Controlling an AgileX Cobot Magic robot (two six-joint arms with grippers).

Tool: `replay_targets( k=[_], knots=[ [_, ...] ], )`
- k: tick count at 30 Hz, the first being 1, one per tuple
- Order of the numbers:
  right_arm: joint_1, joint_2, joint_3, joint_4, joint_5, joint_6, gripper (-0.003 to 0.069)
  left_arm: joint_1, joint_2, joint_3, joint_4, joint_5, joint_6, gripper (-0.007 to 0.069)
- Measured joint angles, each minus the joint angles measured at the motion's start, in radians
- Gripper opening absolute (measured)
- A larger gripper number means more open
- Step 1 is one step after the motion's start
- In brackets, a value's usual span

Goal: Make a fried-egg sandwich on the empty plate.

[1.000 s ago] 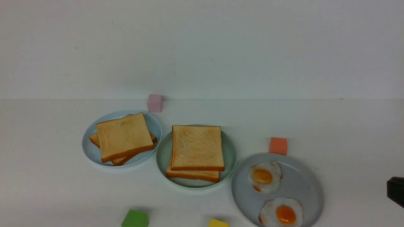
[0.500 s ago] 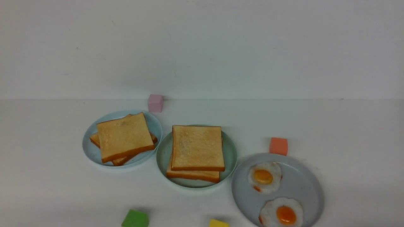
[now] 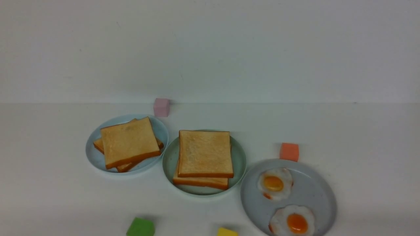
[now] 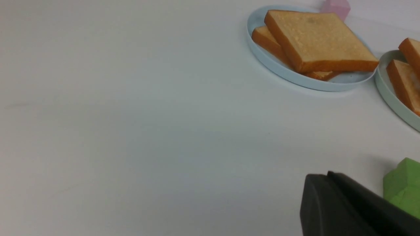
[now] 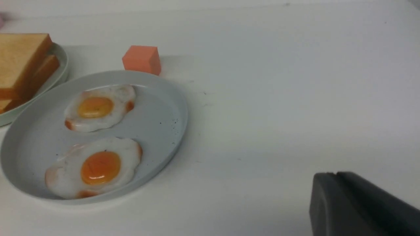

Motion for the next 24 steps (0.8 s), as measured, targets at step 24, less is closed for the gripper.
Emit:
replay_targets(
  k=[24],
  knots=[
    [0.0,0.0,0.001,-0.131,-0.013,0.187,0.0092,0.0,0.0,0.0,0.0,0.0,0.001,0.0039]
  ],
)
